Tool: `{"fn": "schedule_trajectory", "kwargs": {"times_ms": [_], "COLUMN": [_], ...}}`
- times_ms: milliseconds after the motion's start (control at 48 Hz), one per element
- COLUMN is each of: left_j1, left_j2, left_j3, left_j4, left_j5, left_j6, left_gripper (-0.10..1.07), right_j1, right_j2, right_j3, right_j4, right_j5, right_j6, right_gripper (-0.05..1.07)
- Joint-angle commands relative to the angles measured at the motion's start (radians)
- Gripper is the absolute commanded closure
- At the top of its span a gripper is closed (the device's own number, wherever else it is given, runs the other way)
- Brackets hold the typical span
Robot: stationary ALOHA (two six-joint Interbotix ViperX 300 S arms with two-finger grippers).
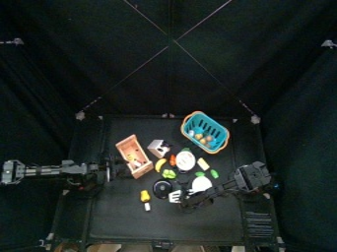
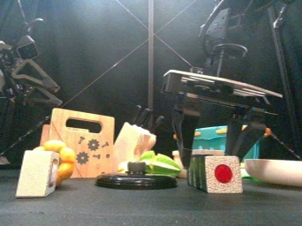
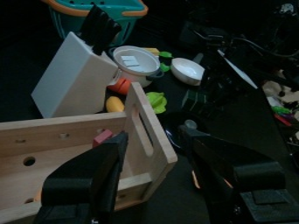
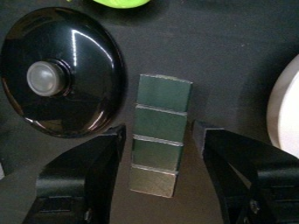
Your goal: Grab cleaver handle
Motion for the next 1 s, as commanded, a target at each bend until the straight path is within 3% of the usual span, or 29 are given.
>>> {"fn": "schedule_trajectory", "kwargs": {"times_ms": [0, 125, 375, 438, 562, 667, 750, 875, 979], "left_j1": [0.000, -0.002, 0.006, 0.009, 0.011, 0.032, 0.095, 0.144, 0.146], "left_j2": [0.002, 0.003, 0.002, 0.002, 0.002, 0.002, 0.002, 0.002, 0.002], "left_j3": [-0.020, -0.021, -0.043, -0.054, -0.060, -0.083, -0.130, -0.114, -0.101], "left_j4": [0.000, 0.000, 0.000, 0.000, 0.000, 0.005, 0.051, 0.092, 0.081], "left_j5": [-0.005, -0.005, -0.005, -0.005, -0.006, -0.009, -0.005, -0.003, -0.003], "left_j6": [0.002, 0.002, 0.003, 0.003, 0.003, 0.006, 0.006, 0.005, 0.003], "left_gripper": [0.10, 0.10, 0.10, 0.10, 0.10, 0.10, 0.10, 0.10, 0.10], "right_j1": [-0.005, -0.005, -0.164, -0.222, -0.344, -0.426, -0.469, -0.479, -0.469], "right_j2": [-0.060, -0.152, -0.281, -0.282, -0.252, -0.241, -0.213, -0.181, -0.181], "right_j3": [-0.020, -0.017, -0.072, -0.109, -0.160, -0.143, -0.135, -0.133, -0.144], "right_j4": [-0.018, -0.087, -0.310, -0.356, -0.379, -0.374, -0.350, -0.354, -0.348], "right_j5": [0.015, 0.049, 0.048, 0.008, -0.173, -0.310, -0.417, -0.425, -0.420], "right_j6": [-0.002, -0.058, -0.531, -0.649, -0.851, -0.867, -0.868, -0.870, -0.868], "right_gripper": [0.09, 0.09, 0.10, 0.10, 0.10, 0.10, 0.10, 0.11, 0.11]}}
